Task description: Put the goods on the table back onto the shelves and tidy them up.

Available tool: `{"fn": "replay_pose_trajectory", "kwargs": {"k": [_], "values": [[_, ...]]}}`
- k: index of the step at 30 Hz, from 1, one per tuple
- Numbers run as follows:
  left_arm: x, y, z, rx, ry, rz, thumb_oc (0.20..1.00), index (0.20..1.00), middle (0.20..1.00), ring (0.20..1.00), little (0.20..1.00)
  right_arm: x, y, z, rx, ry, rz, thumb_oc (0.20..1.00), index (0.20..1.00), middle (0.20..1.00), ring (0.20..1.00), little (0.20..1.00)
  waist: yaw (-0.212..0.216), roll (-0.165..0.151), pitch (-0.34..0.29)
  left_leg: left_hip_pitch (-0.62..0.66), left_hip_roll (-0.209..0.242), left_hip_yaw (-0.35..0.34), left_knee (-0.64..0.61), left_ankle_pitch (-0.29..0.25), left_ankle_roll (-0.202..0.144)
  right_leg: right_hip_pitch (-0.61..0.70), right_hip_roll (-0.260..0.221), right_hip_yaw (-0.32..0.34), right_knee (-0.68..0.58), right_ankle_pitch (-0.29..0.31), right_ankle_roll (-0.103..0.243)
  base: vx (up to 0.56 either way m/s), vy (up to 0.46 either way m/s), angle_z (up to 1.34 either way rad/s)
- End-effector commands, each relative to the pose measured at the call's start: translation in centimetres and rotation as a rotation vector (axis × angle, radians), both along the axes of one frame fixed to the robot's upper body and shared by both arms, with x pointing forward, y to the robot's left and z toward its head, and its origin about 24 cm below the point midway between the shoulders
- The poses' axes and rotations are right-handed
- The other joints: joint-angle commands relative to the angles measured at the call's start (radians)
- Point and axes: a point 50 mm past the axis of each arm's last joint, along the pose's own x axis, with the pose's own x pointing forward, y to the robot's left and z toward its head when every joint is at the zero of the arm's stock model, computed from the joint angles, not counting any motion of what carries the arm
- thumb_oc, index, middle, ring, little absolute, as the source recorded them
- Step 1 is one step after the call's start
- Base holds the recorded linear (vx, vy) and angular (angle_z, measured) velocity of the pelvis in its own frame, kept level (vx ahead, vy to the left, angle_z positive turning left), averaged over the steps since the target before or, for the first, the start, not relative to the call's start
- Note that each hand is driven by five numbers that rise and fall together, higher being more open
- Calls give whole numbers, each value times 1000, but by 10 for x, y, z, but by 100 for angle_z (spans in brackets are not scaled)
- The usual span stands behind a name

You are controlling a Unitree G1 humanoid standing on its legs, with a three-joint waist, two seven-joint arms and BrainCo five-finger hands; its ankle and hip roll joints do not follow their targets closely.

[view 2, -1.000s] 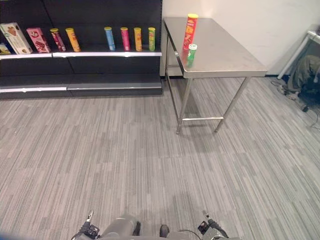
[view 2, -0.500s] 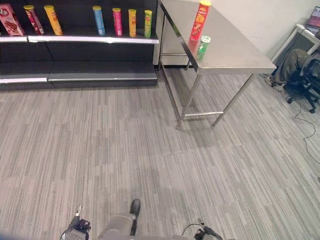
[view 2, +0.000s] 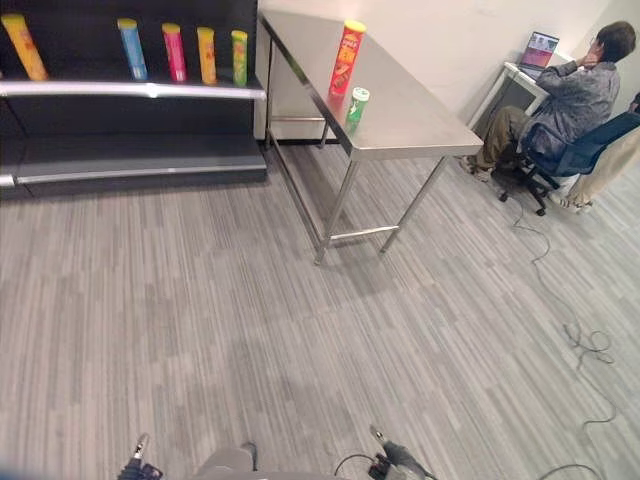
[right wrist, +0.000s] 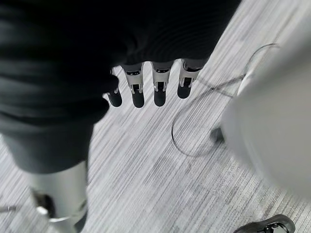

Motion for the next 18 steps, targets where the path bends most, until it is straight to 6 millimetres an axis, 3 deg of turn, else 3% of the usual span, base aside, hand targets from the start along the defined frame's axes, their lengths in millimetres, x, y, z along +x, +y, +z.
{"fn": "replay_pose_trajectory", "kwargs": {"k": [1,2,3,4,5,8,9,10,11,12,13,14,17,18], "values": [[32,6,8,47,-35,-166,1000,1000,1000,1000,1000,15,-14,6,-50,-36,-59,1000,1000,1000,1000,1000,-76,0,43,138,-27,-83,-125,11,-83,-116,129,85,-143,86,-8,543,254,55],[36,4,8,48,-47,-186,1000,1000,1000,1000,1000,12,-14,5,-48,-23,-65,1000,1000,1000,1000,1000,-92,0,43,164,-41,-107,-144,9,-79,-150,143,109,-167,108,-6,664,202,93],[46,-7,7,39,-66,-263,1000,1000,1000,1000,1000,-6,-20,2,-56,39,-82,1000,1000,1000,1000,1000,-117,5,29,240,-56,-155,-172,-22,-76,-117,143,104,-202,127,-25,529,132,109],[46,-7,7,39,-66,-263,1000,1000,1000,1000,1000,-6,-20,2,-56,39,-82,1000,1000,1000,1000,1000,-119,6,31,242,-55,-157,-172,-22,-76,-114,143,102,-203,127,-25,781,127,119],[45,-15,5,23,-64,-288,1000,1000,1000,1000,1000,-17,-24,1,-65,73,-88,1000,1000,1000,1000,1000,-135,20,-2,292,-36,-173,-168,-48,-85,-106,149,115,-162,114,-47,384,46,107],[36,-17,2,12,-51,-268,1000,1000,1000,1000,1000,-20,-26,0,-59,79,-92,1000,1000,1000,1000,1000,-146,44,-23,326,-3,-177,-134,-45,-114,-74,157,98,-135,95,-59,472,61,137],[35,-25,-1,-10,-51,-273,1000,1000,1000,1000,1000,-10,-24,2,-58,41,-68,1000,1000,1000,1000,1000,-150,53,-26,297,0,-165,-7,17,-152,-37,153,97,-141,94,-67,390,82,71],[35,-25,-1,-10,-51,-273,1000,1000,1000,1000,1000,-10,-24,2,-58,41,-68,1000,1000,1000,1000,1000,-150,53,-25,293,-1,-166,0,14,-152,-37,153,96,-142,95,-67,341,122,51],[45,-29,1,-11,-89,-275,1000,1000,1000,1000,1000,8,-22,5,-56,-26,-32,1000,1000,1000,1000,1000,-138,37,-1,193,-26,-142,240,97,-178,0,132,108,-160,103,-88,97,69,21],[45,-29,1,-11,-89,-275,1000,1000,1000,1000,1000,8,-22,5,-56,-26,-32,1000,1000,1000,1000,1000,-139,39,-2,184,-25,-143,255,91,-178,-3,134,107,-160,104,-88,160,86,8],[52,-27,3,-1,-112,-268,1000,1000,1000,1000,1000,20,-19,8,-56,-67,-6,1000,1000,1000,1000,1000,-129,26,10,111,-34,-133,390,118,-180,15,124,112,-172,104,-101,134,45,-19],[58,-27,5,1,-137,-263,1000,1000,1000,1000,1000,39,-17,13,-63,-122,30,1000,1000,1000,1000,1000,-107,8,29,-3,-15,-81,513,99,-147,46,103,115,-186,82,-119,208,72,-16],[57,-30,4,-11,-140,-229,1000,1000,1000,1000,1000,56,-17,19,-83,-166,63,1000,1000,1000,1000,1000,-81,-6,42,-98,20,-23,511,31,-111,90,81,125,-203,61,-118,172,101,-15],[55,-23,6,1,-148,-193,1000,1000,1000,1000,1000,62,-18,22,-96,-189,83,1000,1000,1000,1000,1000,-57,-13,43,-134,43,3,369,-4,-107,119,61,119,-212,42,-110,236,159,-10]]}}
